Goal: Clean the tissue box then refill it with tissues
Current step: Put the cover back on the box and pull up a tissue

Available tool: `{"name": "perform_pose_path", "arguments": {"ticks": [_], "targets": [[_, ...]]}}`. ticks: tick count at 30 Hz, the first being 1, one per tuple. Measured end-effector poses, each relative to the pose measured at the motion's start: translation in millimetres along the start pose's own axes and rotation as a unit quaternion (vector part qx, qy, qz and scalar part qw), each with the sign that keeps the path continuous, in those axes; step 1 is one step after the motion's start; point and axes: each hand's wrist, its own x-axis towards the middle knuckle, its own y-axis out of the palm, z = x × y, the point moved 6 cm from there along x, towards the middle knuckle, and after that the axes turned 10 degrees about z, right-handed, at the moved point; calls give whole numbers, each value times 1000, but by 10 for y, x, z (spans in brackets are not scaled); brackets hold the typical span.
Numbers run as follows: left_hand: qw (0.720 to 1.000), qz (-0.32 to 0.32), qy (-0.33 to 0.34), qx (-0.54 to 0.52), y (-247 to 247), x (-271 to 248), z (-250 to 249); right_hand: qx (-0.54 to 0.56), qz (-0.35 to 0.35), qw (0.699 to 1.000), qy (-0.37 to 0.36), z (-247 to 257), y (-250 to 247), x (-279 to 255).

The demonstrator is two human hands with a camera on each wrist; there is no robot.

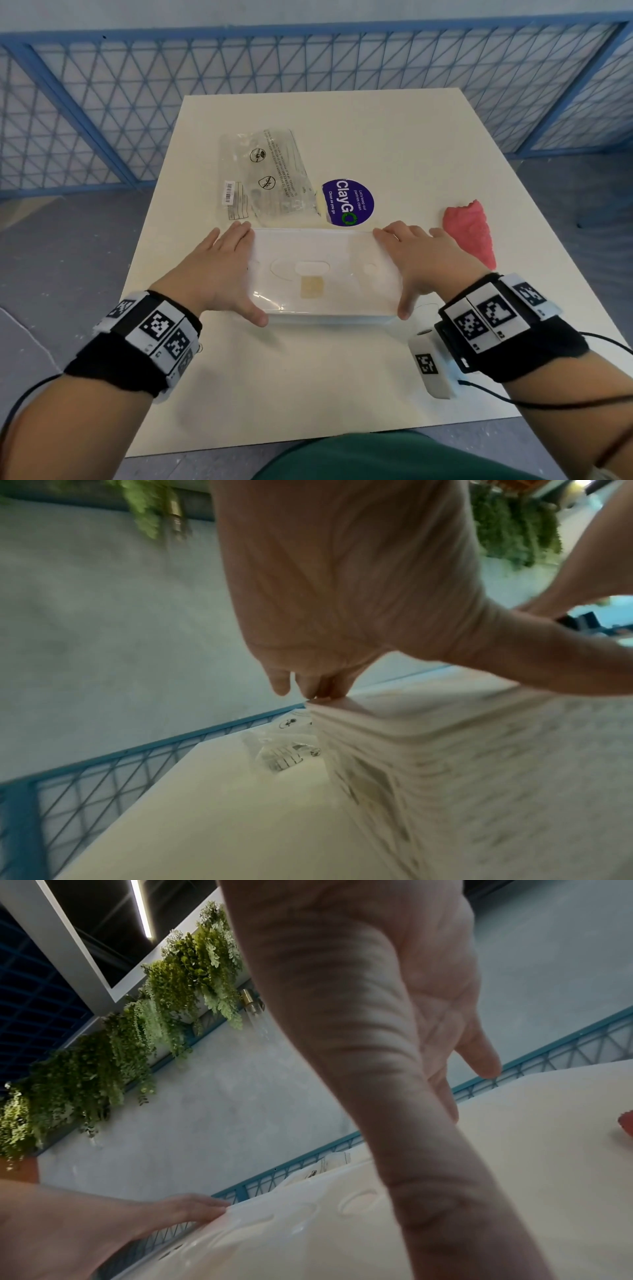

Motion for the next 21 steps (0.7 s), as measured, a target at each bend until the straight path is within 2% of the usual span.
{"name": "perform_pose_path", "arguments": {"ticks": [5,10,12,14,15,17,19,21], "targets": [[999,-37,11,-19,-85,-5,-38,-15,-13,1000,9,-12,-7,71],[997,-63,17,-26,-36,-53,-90,18,-8,1000,-21,-97,16,81],[997,-68,25,-33,30,-71,-133,71,10,997,-39,-172,27,83],[992,-64,23,-109,97,-113,-110,204,6,977,-64,-231,-2,100],[978,-75,9,-193,121,-131,-49,298,-23,952,-69,-276,-18,121],[924,-148,-42,-351,180,-150,161,476,-85,874,-41,-387,35,160],[878,-174,-98,-434,294,-176,288,561,-75,825,-6,-389,227,183],[819,-153,-108,-543,413,-187,276,611,-54,790,-2,-357,418,208]]}}
